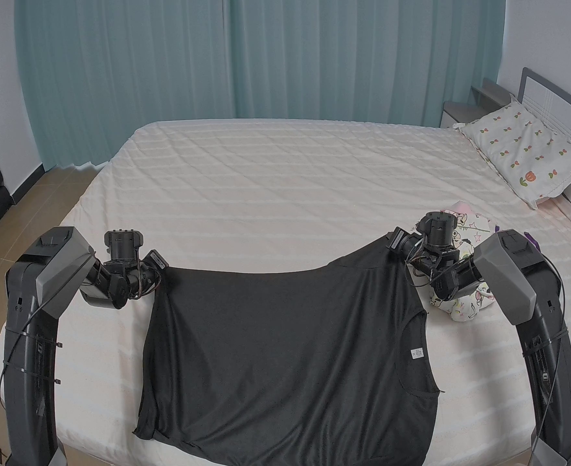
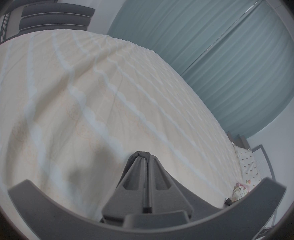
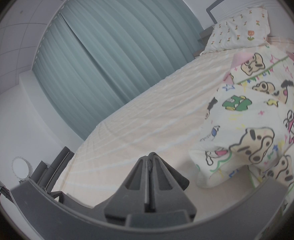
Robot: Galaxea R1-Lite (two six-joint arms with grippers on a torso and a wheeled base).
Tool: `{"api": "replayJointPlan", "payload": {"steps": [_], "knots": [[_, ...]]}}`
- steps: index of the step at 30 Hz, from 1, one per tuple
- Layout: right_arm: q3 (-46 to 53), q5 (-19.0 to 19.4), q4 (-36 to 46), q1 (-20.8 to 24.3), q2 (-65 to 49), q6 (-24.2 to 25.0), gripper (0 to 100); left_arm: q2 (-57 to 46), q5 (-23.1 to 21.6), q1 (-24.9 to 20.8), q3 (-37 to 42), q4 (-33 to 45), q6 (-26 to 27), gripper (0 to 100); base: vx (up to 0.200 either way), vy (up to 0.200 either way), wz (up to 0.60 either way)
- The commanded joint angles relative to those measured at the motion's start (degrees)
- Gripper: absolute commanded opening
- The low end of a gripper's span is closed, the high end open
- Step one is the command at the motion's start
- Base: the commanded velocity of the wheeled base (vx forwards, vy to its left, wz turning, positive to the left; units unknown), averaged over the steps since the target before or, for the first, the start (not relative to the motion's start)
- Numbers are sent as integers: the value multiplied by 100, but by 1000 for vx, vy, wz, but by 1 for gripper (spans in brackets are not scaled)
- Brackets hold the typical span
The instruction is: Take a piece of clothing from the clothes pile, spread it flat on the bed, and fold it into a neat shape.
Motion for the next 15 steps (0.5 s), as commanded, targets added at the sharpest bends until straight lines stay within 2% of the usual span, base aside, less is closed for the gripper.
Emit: {"api": "replayJointPlan", "payload": {"steps": [1,2,3,10,15], "knots": [[-91,-16,77,46,357,-19,0,217,-1,-20,-67,36,37,0,0,0,0],[-91,-16,112,73,375,-19,0,217,-1,-20,-75,89,37,0,0,0,0],[-91,-7,129,82,383,-19,100,217,-1,-28,-75,107,46,100,0,0,0],[23,-34,279,90,348,8,100,191,-1,-28,-75,124,81,100,0,0,0],[410,-121,323,-59,-162,8,100,-46,8,7,4,133,81,100,0,0,0]]}}
